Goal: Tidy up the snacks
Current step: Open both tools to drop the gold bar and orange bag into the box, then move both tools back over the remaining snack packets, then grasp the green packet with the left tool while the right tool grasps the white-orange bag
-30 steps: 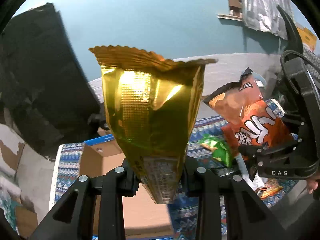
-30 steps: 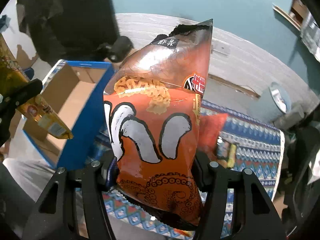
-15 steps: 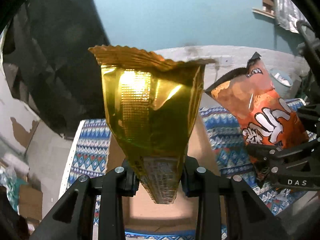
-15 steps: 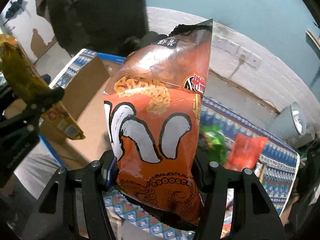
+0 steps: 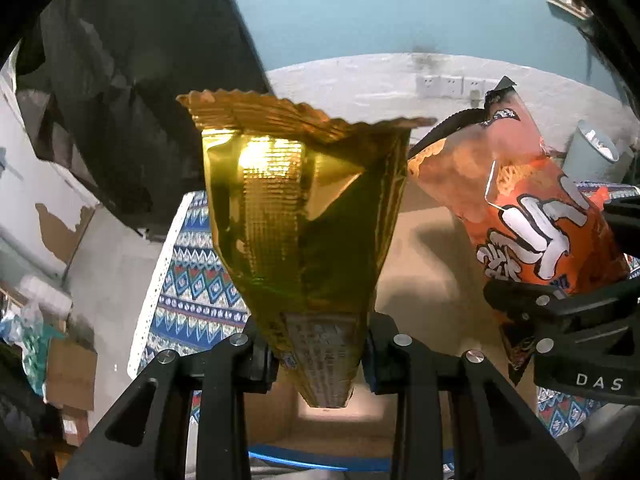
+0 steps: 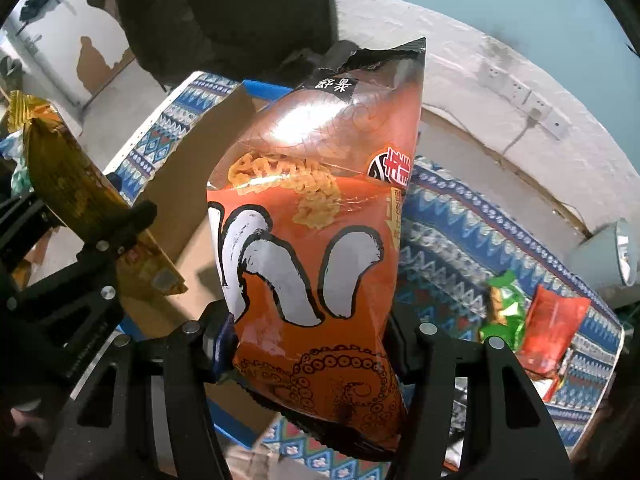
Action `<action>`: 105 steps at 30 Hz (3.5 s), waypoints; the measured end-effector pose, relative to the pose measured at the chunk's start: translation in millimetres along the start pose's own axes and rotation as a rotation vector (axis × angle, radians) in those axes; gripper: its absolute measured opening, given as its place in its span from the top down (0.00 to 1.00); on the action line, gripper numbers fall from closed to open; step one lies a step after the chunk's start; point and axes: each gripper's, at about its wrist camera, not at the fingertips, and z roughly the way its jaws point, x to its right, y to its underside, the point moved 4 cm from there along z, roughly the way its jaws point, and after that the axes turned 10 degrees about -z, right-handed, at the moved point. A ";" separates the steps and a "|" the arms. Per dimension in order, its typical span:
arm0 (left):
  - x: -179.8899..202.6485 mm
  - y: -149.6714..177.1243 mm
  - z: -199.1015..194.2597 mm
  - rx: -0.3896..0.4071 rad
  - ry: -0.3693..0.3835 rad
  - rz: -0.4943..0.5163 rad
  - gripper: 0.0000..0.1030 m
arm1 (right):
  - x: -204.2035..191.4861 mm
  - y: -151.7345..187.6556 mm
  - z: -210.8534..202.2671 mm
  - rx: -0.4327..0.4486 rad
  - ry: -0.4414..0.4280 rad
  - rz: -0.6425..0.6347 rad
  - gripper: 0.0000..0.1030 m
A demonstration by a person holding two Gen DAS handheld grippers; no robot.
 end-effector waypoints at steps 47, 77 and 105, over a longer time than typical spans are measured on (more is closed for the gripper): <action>129.0 38.1 -36.3 -0.113 0.175 0.224 0.22 | 119.4 132.4 -68.6 -0.001 0.120 0.113 0.19; 227.1 91.2 6.4 -0.259 0.208 0.400 0.21 | 178.8 218.9 -6.3 -0.142 0.130 0.261 0.19; 249.8 73.4 39.0 -0.318 0.208 0.345 0.21 | 177.8 222.8 0.4 -0.089 0.026 0.203 0.66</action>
